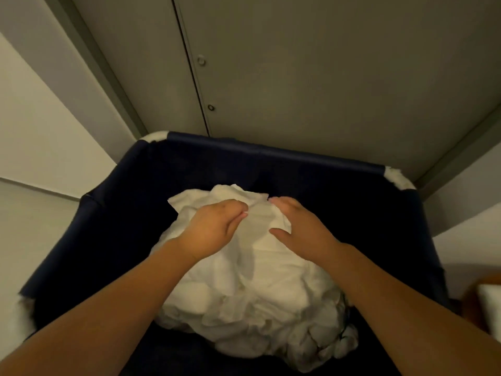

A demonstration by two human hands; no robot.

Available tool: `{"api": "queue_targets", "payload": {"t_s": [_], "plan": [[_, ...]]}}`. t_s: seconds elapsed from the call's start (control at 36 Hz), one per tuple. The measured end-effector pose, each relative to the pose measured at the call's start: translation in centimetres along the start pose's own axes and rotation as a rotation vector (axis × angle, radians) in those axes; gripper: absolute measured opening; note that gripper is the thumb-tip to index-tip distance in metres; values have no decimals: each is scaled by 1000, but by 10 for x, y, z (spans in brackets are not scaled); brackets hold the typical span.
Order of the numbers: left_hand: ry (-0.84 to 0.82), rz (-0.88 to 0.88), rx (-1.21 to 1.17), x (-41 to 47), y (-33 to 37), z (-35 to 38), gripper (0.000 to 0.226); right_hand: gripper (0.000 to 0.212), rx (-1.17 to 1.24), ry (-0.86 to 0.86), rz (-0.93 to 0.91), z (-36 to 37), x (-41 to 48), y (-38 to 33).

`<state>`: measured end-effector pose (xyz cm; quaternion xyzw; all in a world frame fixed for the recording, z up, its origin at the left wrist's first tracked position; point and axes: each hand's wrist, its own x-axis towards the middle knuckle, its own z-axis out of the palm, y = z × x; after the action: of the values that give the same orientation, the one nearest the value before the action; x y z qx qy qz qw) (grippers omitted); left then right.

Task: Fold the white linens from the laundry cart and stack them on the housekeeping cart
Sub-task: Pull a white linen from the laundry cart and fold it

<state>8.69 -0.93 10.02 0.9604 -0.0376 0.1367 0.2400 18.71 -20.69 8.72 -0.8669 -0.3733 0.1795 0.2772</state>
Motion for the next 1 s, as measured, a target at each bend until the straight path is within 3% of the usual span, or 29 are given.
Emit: {"api": "queue_targets", "payload": {"t_s": [0.14, 0.31, 0.39, 0.44, 0.53, 0.61, 0.69, 0.86, 1.0], "plan": [[80, 41, 48, -16, 70, -64, 35, 65, -10, -120, -109, -28, -21, -31], [194, 60, 150, -36, 165, -111, 28, 59, 84, -77, -212, -57, -62, -57], [273, 68, 200, -45, 210, -125, 27, 32, 116, -127, -194, -73, -86, -71], [336, 59, 233, -51, 233, -134, 27, 21, 160, -68, -151, -82, -102, -76], [401, -9, 304, -60, 257, -150, 29, 27, 205, 41, -84, -98, -117, -69], [360, -131, 348, -68, 267, -162, 36, 22, 158, 89, -34, -116, -126, -52], [319, -129, 345, -74, 279, -168, 47, 18, 90, 112, 12, -132, -137, -34], [386, -105, 317, -63, 306, -191, 31, 14, -17, 231, 126, -165, -160, -16], [487, -123, 312, -31, 322, -225, 25, 31, 180, 408, 179, -194, -173, -30]]}}
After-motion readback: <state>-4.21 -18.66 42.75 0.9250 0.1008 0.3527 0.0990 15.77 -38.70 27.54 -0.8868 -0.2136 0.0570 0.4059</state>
